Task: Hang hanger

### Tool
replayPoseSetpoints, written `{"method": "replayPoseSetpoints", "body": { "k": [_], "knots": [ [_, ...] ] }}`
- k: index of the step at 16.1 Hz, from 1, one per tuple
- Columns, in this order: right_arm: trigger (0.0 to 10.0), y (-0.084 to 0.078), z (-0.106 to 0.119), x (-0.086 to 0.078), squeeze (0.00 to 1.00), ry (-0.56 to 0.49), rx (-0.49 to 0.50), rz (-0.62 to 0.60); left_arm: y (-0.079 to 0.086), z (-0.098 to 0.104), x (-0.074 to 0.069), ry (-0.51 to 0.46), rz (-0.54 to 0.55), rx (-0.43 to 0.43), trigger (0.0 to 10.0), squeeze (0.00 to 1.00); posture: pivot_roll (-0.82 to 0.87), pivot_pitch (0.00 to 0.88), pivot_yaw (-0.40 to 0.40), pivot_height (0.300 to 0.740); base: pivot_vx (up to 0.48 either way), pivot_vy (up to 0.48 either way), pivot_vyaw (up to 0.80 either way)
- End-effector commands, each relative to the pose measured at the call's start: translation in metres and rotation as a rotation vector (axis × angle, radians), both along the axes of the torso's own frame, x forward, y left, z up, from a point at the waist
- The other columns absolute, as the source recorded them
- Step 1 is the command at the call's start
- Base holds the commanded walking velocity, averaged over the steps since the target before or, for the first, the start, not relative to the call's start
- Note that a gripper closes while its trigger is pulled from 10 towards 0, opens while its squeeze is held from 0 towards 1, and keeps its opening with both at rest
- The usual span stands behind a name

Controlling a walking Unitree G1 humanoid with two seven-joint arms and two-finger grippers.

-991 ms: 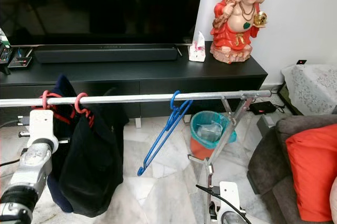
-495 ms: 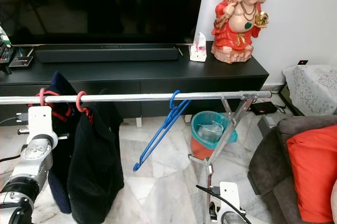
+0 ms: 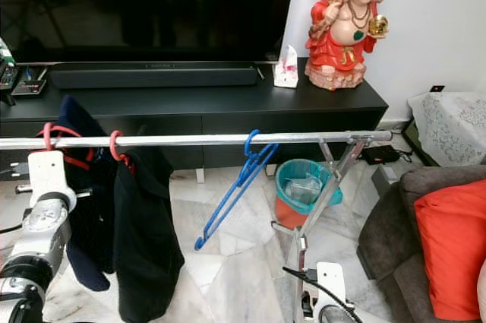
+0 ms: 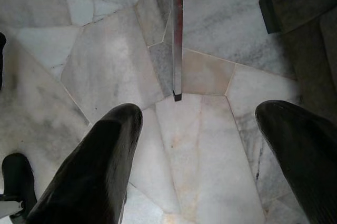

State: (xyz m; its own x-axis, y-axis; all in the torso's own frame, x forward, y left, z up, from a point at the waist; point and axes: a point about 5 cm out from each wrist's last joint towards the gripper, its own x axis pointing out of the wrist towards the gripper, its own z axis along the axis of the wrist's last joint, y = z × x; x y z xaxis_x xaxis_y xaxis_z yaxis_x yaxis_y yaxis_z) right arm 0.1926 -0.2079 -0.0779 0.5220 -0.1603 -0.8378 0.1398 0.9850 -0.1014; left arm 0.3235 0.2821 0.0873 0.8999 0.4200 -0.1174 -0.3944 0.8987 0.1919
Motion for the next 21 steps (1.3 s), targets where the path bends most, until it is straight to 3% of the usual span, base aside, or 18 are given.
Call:
{"method": "replayPoseSetpoints", "body": {
  "k": [1, 3, 6, 12, 13, 14, 21],
  "knots": [
    [10.0, -0.002, 0.001, 0.001, 0.00, 0.000, 0.003, -0.005, 0.006, 0.007, 0.001, -0.005, -0.006, 0.023, 10.0, 0.00, -0.09, 0.000, -0.087, 0.732, 0.000, 0.000, 0.00],
    [10.0, -0.002, 0.001, 0.001, 0.00, 0.002, 0.003, -0.002, 0.004, -0.010, -0.002, 0.129, -0.027, 0.013, 10.0, 0.00, -0.09, 0.000, -0.087, 0.732, 0.000, 0.000, 0.00],
    [10.0, -0.002, 0.001, 0.001, 0.00, 0.004, 0.003, -0.003, -0.004, -0.025, -0.006, 0.211, -0.081, 0.007, 10.0, 0.00, -0.10, 0.000, -0.084, 0.732, 0.000, 0.000, 0.00],
    [10.0, -0.002, 0.001, 0.001, 0.00, 0.006, 0.004, 0.001, 0.007, -0.039, -0.030, 0.237, -0.093, 0.013, 10.0, 0.00, -0.09, 0.000, -0.081, 0.732, 0.000, 0.000, 0.00],
    [10.0, -0.002, 0.001, 0.001, 0.00, 0.006, 0.004, 0.004, 0.009, -0.037, -0.033, 0.203, -0.087, 0.011, 10.0, 0.32, -0.09, 0.000, -0.082, 0.732, 0.000, 0.000, 0.00],
    [10.0, -0.001, 0.001, 0.001, 0.00, 0.006, 0.004, 0.004, 0.010, -0.035, -0.034, 0.189, -0.083, 0.012, 10.0, 1.00, -0.09, 0.000, -0.082, 0.732, 0.000, 0.000, 0.00],
    [10.0, -0.002, 0.001, 0.002, 0.00, 0.000, 0.004, 0.006, 0.008, -0.016, -0.043, 0.066, -0.110, 0.026, 10.0, 1.00, -0.09, 0.000, -0.082, 0.732, 0.000, 0.000, 0.00]
  ]
}}
